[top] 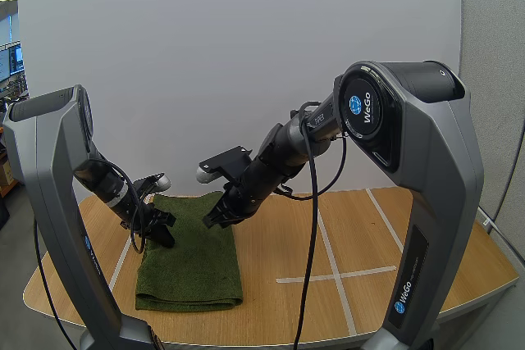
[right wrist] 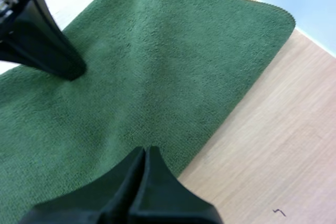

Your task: Fold the towel

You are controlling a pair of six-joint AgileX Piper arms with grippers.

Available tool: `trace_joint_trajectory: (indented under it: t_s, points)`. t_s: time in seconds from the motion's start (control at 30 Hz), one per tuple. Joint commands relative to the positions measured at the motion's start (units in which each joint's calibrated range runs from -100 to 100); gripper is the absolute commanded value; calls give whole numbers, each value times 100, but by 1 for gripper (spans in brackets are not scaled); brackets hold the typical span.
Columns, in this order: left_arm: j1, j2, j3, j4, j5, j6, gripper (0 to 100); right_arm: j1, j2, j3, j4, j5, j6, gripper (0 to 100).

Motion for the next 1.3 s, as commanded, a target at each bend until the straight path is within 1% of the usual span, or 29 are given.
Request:
trace_joint_trajectory:
  t_s: [0.0,0.07,0.23,0.47,0.5,0.77,0.97,1.07,1.17,1.27]
  points:
    - [4,-160,390,-78,-1938,152,0,-140,123,-40,39,353,1,0]
    - [4,-160,390,-87,-2269,152,0,-140,123,-40,39,413,1,0]
    - [4,-296,390,-238,-1498,327,0,-132,123,-40,253,421,-61,0]
    - [4,-668,390,-346,-938,341,0,-126,348,-58,964,-204,-623,0]
    - [4,-668,390,-346,-872,341,0,-126,452,-127,976,-224,-636,0]
    - [4,-668,574,-335,-922,274,0,-126,1316,-1007,976,-224,-636,0]
    - [4,-668,1112,-121,-1833,334,0,-126,1712,-1239,976,-290,-636,0]
    - [4,-668,1314,-35,-2142,381,0,-126,1781,-1239,856,-312,-636,0]
    - [4,-668,1400,8,-2106,378,0,-126,1841,-1239,635,-312,-541,0]
    - [4,-668,1402,23,-1885,378,0,-142,1854,-1239,294,-277,-293,0]
